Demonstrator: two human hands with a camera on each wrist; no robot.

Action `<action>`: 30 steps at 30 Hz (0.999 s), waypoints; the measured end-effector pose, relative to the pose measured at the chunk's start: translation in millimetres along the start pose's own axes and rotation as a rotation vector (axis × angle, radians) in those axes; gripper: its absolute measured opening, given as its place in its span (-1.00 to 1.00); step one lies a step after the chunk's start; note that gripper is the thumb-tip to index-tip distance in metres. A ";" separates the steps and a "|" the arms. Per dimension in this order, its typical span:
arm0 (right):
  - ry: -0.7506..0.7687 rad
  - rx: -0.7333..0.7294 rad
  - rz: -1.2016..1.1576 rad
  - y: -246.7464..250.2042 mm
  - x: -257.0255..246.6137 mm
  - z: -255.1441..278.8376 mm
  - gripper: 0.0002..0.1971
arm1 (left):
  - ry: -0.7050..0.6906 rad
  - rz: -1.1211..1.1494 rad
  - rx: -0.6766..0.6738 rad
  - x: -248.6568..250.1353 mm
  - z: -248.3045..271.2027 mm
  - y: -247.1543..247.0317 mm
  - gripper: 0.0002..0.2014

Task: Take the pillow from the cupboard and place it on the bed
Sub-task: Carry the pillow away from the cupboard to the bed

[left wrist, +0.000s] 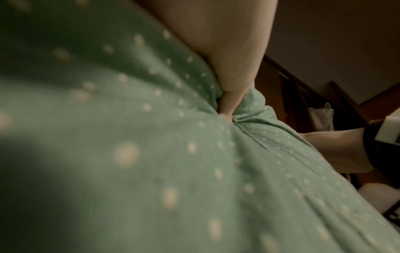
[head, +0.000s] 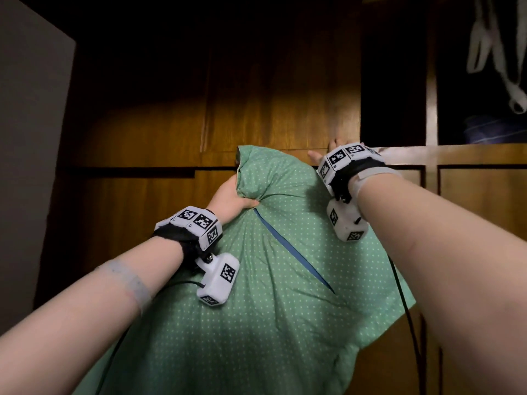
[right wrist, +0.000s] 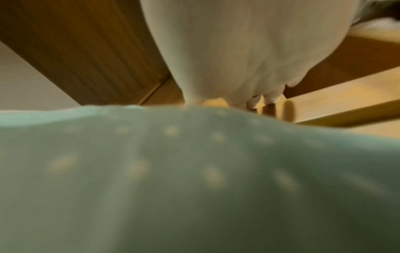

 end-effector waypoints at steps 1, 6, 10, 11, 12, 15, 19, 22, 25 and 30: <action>-0.042 0.003 -0.041 -3.6 14.3 -1.5 -0.28 | 0.008 0.009 0.005 3.5 1.6 -7.8 -0.39; -0.165 0.026 -0.288 -24.4 65.7 -18.5 -0.34 | 0.024 0.024 0.009 20.7 13.1 -39.8 -0.39; -0.211 0.056 -0.415 -41.3 97.0 -39.0 -0.23 | 0.038 0.076 0.059 26.1 19.9 -53.4 -0.38; -0.207 0.052 -0.419 -45.4 102.4 -42.2 -0.24 | 0.040 0.088 0.074 26.5 21.0 -55.6 -0.38; -0.197 0.050 -0.416 -48.4 106.2 -43.4 -0.26 | 0.044 0.090 0.080 27.4 22.5 -57.5 -0.37; -0.162 0.080 -0.405 -51.8 112.2 -41.9 -0.35 | 0.058 0.088 0.075 29.3 28.7 -59.5 -0.38; -0.183 0.096 -0.490 -53.4 119.7 -34.0 -0.38 | 0.084 0.068 0.087 31.7 44.3 -57.7 -0.39; -0.112 0.114 -0.589 -46.6 105.7 -2.7 -0.32 | 0.109 0.031 0.059 28.3 61.3 -63.9 -0.37; 0.226 0.028 -0.784 -43.7 43.4 47.9 -0.25 | 0.170 -0.014 0.040 17.9 84.7 -72.1 -0.36; 0.313 -0.199 -0.645 -87.4 -30.8 107.2 0.17 | 0.257 0.009 -0.031 6.1 142.9 -83.4 -0.36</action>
Point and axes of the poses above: each hand's wrist, its own z-axis away from the middle knuckle, its own y-axis out of the back of the hand, x = y × z, the point moved 9 cm from there along -z, towards the middle knuckle, and after that the axes turned 4 degrees about -y, right-handed, at the moved point
